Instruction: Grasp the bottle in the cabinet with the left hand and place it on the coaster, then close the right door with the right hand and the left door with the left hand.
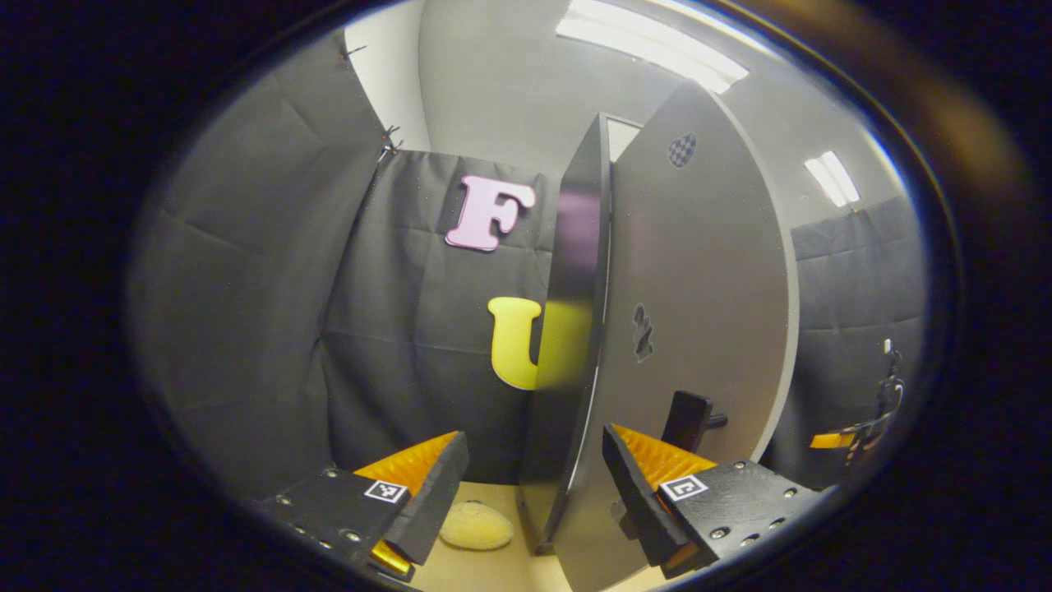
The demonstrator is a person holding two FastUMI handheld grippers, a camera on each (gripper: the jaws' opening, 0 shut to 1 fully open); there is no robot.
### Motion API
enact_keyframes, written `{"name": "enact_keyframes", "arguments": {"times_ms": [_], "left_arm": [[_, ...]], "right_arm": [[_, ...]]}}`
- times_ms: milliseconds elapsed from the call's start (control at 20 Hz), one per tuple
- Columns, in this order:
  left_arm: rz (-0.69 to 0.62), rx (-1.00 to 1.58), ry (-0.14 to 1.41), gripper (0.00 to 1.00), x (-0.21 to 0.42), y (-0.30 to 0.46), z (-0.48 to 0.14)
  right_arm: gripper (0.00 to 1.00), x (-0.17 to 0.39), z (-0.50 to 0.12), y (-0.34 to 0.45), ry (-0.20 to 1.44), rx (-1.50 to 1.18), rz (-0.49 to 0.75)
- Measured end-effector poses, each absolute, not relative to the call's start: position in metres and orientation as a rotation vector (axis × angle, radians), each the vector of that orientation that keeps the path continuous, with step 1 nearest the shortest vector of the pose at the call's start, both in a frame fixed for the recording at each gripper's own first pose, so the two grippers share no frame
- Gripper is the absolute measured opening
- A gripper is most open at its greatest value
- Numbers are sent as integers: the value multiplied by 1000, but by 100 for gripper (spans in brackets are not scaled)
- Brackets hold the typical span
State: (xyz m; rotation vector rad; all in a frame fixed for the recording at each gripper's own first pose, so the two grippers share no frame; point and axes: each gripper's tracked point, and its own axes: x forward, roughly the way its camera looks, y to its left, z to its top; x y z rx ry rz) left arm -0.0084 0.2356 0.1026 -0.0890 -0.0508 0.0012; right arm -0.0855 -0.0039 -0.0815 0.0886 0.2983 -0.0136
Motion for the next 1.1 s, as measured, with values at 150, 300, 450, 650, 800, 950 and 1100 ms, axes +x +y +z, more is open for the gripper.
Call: {"name": "enact_keyframes", "arguments": {"times_ms": [150,300,450,650,800,950,1100], "left_arm": [[23,-44,-37,94,-13,231,105],[53,16,-26,94,-12,221,108],[32,35,-19,94,-8,197,107],[10,16,-24,96,-2,152,105],[59,36,-16,94,1,132,107],[112,57,-5,99,3,113,103],[138,49,6,99,10,89,98]], "right_arm": [[97,-87,-82,-14,298,90,-35],[97,-85,-82,-26,291,83,-58],[97,-83,-82,-31,288,96,-57],[97,-79,-84,-33,296,90,-25],[97,-77,-82,-42,292,73,-2],[97,-69,-81,-57,294,53,19],[97,-63,-78,-75,306,41,44]]}}
